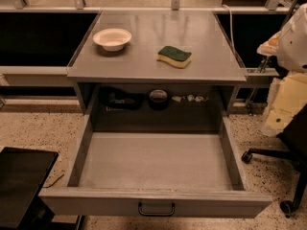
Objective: Place sponge into top drawer
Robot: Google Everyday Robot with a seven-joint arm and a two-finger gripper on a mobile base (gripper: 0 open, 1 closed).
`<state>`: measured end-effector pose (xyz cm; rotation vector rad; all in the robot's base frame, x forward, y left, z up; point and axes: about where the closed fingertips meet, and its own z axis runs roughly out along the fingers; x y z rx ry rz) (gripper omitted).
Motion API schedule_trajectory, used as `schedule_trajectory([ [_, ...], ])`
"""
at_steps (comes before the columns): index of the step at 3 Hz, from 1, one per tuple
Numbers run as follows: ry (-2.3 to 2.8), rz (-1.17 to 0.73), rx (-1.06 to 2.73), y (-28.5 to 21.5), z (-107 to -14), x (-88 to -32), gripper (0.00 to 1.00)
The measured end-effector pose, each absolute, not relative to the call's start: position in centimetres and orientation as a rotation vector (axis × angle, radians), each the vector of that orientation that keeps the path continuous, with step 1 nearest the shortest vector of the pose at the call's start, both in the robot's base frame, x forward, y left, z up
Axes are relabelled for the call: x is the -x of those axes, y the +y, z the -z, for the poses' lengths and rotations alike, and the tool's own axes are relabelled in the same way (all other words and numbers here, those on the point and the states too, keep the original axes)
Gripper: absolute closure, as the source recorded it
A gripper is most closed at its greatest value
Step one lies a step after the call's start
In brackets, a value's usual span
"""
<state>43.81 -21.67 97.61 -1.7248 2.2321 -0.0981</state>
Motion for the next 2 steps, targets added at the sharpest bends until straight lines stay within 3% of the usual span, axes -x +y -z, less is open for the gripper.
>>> schedule_trajectory([
  [2, 2.210, 0.067, 1.717, -21.66, -97.63, -43.96, 0.00],
])
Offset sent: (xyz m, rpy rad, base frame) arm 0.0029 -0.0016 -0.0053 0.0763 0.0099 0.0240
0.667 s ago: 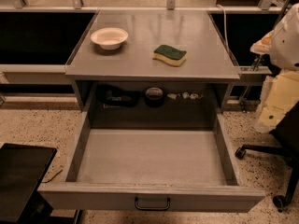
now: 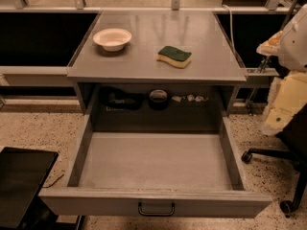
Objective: Place sponge into top drawer
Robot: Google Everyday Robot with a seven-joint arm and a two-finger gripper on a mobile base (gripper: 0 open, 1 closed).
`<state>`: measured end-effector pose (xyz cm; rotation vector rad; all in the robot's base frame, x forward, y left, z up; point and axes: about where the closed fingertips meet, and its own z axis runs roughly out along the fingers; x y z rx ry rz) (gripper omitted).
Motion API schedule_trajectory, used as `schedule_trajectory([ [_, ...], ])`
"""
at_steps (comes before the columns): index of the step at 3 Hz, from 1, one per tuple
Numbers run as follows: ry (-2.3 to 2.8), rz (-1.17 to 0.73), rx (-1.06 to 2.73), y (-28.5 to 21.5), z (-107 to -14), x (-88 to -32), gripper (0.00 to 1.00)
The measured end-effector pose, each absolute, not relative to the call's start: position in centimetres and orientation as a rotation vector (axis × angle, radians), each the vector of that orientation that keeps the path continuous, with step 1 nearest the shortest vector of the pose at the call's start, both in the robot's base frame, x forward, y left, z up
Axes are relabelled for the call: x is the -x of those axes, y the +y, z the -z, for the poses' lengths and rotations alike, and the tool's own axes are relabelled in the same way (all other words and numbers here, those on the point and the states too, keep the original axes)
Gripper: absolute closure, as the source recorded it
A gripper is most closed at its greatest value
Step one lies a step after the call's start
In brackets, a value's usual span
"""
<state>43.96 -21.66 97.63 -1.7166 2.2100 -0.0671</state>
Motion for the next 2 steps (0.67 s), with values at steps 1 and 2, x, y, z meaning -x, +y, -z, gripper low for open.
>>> schedule_trajectory([
  [1, 2.089, -0.055, 1.778, -19.8, -97.1, -47.6, 0.00],
  [2, 1.977, -0.115, 1.825, -16.7, -96.0, -54.4, 0.00],
])
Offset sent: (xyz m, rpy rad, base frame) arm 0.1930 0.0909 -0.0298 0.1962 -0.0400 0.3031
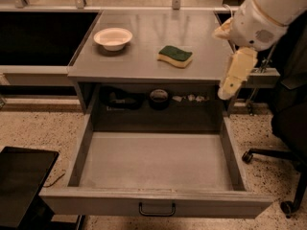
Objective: Place sponge into top drawer
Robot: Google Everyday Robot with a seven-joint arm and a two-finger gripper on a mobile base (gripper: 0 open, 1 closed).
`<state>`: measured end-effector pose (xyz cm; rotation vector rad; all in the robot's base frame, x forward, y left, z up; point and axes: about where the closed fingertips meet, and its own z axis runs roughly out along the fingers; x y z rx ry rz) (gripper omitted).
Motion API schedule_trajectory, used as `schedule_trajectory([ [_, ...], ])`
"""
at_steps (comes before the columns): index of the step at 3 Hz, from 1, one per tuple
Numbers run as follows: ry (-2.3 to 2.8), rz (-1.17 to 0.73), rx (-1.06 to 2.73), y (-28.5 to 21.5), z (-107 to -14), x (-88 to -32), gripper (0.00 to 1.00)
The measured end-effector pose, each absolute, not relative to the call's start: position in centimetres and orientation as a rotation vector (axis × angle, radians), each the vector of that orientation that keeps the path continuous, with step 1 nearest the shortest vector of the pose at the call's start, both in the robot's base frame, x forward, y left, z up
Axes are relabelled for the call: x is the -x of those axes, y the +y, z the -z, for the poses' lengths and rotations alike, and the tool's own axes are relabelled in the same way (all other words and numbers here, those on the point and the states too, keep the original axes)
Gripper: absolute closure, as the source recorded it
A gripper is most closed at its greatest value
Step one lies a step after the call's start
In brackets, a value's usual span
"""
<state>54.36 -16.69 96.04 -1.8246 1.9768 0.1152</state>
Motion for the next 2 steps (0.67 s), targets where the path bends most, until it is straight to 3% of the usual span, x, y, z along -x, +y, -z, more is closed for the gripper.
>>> schedule_trajectory([
  [2, 1.942, 0.068, 1.791, -10.3, -94.5, -67.3, 0.00],
])
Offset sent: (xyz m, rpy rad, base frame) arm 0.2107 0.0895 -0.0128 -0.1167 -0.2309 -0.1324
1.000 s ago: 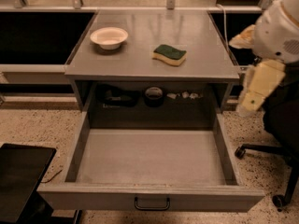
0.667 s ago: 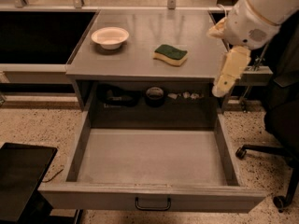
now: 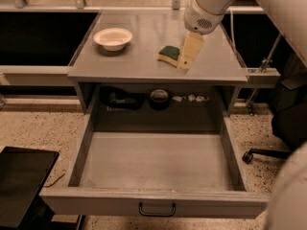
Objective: Place sponge into top drawer
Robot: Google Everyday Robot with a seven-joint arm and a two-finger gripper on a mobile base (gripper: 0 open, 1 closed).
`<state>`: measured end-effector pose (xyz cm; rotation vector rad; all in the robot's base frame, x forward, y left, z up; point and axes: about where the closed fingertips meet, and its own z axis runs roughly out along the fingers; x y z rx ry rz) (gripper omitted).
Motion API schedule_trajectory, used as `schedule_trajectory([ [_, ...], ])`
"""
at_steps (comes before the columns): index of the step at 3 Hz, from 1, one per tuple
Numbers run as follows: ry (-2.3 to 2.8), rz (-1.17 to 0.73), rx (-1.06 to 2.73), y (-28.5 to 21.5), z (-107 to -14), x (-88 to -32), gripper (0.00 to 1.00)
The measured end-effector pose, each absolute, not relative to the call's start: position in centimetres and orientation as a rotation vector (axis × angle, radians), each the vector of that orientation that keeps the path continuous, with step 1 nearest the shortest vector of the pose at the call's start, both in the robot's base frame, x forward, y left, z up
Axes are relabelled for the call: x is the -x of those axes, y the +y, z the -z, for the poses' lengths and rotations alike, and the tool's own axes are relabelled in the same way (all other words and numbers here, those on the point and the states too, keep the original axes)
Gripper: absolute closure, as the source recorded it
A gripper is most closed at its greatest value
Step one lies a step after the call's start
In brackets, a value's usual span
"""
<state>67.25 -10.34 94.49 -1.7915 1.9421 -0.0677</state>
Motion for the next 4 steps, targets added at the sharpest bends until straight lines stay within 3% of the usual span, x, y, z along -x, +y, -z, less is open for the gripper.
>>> schedule_trajectory([
  [1, 1.975, 0.191, 1.698, -9.3, -95.0, -71.9, 0.00],
  [2, 1.987, 0.205, 1.685, -9.3, -94.9, -72.2, 0.00],
  [4, 1.874, 0.110, 1.524, -13.3, -96.3, -74.4, 0.00],
])
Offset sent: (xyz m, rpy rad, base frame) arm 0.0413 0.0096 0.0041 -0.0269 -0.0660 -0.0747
